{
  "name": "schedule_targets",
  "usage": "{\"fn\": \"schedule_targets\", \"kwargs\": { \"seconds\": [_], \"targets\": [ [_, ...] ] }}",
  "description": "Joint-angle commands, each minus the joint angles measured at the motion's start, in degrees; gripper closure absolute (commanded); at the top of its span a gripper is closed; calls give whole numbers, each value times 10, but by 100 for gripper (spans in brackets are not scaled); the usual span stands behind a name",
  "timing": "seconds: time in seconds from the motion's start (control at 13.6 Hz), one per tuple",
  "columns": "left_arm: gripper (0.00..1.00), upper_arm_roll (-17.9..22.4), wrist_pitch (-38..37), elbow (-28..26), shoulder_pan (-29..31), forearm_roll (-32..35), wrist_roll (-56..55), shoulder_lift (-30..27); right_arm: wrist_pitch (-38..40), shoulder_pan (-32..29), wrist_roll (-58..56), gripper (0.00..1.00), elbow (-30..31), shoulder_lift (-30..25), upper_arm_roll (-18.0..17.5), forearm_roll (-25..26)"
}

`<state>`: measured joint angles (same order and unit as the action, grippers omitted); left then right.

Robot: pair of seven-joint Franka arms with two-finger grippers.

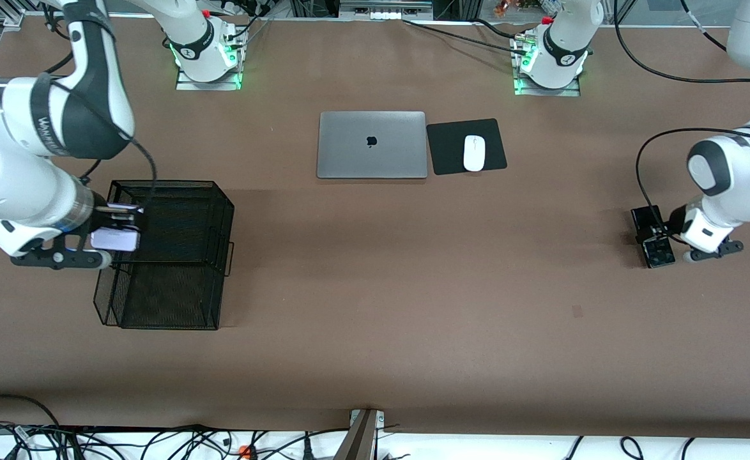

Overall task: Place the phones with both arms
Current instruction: 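Drop the phone in the basket while the left gripper moves the black phone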

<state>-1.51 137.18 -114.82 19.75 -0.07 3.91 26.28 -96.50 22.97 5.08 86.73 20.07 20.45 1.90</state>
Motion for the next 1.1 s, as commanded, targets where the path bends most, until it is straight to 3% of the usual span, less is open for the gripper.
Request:
{"fn": "schedule_targets", "kwargs": {
  "seconds": [0.0,0.37,0.66,1.03],
  "targets": [
    [100,5,-59,56,-56,-5,-55,0,-69,10,-30,100,139,-76,21,-17],
    [100,5,-59,86,-187,-4,-127,34,-189,9,-59,100,225,-77,33,-22],
    [100,5,-64,162,-311,-4,-193,94,-248,1,-79,100,249,-59,33,-49],
    [100,5,-183,327,-453,-5,-357,165,-281,-6,-116,100,252,-21,33,-95]
  ]
}}
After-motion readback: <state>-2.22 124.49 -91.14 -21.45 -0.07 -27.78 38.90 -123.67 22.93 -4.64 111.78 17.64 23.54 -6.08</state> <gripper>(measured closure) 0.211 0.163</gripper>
